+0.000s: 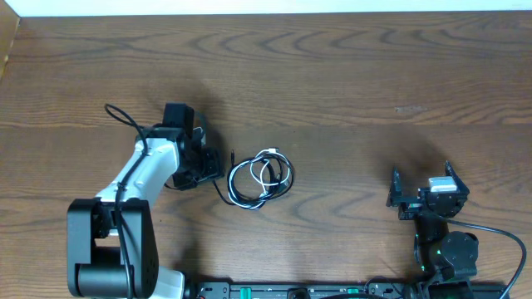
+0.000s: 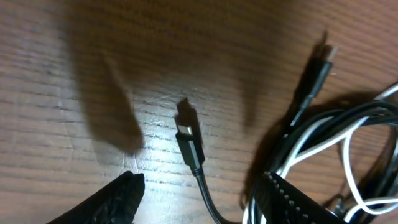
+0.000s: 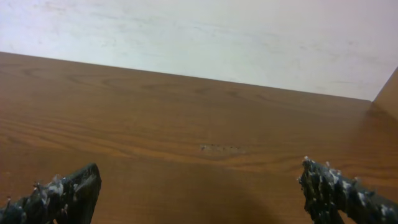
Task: Untangle cables
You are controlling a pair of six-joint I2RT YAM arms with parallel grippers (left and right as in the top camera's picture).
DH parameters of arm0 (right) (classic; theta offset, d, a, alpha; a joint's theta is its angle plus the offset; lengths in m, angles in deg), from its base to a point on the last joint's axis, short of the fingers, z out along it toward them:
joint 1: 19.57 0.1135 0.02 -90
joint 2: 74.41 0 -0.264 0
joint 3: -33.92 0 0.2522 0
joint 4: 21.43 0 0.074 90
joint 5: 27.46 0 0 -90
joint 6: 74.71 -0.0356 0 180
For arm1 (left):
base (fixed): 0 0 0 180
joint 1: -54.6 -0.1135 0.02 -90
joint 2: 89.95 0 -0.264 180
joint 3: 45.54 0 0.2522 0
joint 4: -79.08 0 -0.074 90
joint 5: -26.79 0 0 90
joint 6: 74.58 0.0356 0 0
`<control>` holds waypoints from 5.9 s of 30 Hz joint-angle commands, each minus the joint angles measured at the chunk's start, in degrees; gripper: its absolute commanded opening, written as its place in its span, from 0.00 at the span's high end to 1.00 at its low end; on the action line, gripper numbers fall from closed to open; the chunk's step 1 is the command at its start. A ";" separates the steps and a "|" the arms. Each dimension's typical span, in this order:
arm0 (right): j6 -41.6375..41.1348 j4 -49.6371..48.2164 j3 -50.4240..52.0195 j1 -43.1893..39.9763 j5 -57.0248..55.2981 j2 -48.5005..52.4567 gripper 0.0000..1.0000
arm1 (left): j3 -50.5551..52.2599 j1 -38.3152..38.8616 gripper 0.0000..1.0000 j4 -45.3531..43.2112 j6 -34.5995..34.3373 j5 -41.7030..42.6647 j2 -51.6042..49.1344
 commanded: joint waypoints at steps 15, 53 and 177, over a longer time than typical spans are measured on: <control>0.63 0.22 0.04 0.39 -0.07 -0.09 0.01 | 5.25 0.13 0.38 -7.26 0.09 -0.79 -0.42; 0.63 0.22 0.04 0.39 -0.04 -0.09 0.01 | 5.25 9.01 0.34 -10.25 1.62 -0.37 -0.42; 0.63 0.22 0.04 0.39 -0.04 -0.09 0.01 | 5.25 9.03 0.23 -10.47 1.62 -0.37 -0.42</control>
